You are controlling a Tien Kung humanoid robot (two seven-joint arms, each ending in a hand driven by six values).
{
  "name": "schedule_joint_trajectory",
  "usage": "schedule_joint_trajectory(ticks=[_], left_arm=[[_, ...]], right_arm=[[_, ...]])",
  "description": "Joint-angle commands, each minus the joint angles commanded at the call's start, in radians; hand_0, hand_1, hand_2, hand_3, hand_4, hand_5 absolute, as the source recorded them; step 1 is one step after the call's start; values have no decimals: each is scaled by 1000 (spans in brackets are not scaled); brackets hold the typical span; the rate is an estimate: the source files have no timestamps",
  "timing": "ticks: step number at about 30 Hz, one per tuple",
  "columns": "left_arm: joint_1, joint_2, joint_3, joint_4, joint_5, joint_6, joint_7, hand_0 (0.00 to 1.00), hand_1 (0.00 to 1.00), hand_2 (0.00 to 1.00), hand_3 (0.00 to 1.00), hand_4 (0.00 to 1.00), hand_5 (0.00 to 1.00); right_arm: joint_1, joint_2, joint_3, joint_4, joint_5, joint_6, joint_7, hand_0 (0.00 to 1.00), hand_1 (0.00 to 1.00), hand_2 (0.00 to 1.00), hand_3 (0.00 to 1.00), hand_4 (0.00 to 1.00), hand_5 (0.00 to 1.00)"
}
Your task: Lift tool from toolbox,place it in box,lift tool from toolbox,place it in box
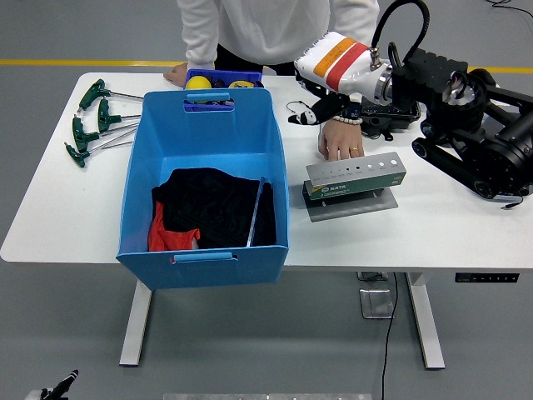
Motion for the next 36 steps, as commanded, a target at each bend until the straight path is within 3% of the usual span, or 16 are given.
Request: schedule_joint_trajectory(ticks=[6,8,11,12,13,18,19,24,25,30,31,36], left_arm=[[2,0,-7,0,15,0,5,712,771,777,762,787,763],[3,1,-8,0,19,-1,6,713,771,777,762,787,764],[4,2,-7,0,22,-2,7,713,771,777,762,787,764],[5,3,-7,0,23,-2,8,713,771,777,762,787,764],[5,3,-5,0,23,-1,8,714,772,777,763,786,765],[1,4,6,0,17,-1,6,714,772,777,763,786,765],[-1,5,9,0,16,-1,6,714,771,777,760,786,766],[-13,6,30,0,14,-2,12,714,771,777,760,786,766],[-13,6,32,0,12,-2,12,715,770,778,760,785,765],[-16,6,35,0,8,-2,12,715,770,778,760,785,765],[-16,6,34,0,9,-2,12,715,770,777,760,786,770],[-14,6,34,0,8,-3,12,715,770,777,760,786,770]], right_arm=[[4,36,79,83,57,-42,-27,2,2,16,6,839,682],[12,49,63,104,79,-72,-29,2,2,52,25,840,680],[20,74,24,119,98,-77,-34,2,2,52,25,840,680],[23,87,3,120,108,-76,-35,2,2,52,25,840,680],[25,98,-16,120,111,-73,-35,88,61,142,139,851,649],[35,158,-109,99,106,-49,-45,88,61,142,139,851,649],[35,169,-120,93,103,-40,-51,157,113,193,226,860,649],[32,202,-158,74,84,7,-70,157,113,193,226,860,649],[31,206,-162,72,82,14,-73,424,415,504,501,878,628],[31,215,-171,66,77,39,-81,424,415,504,501,878,628],[31,215,-169,66,73,42,-83,595,620,713,634,891,618],[28,210,-157,61,61,31,-86,595,620,713,634,891,618]])
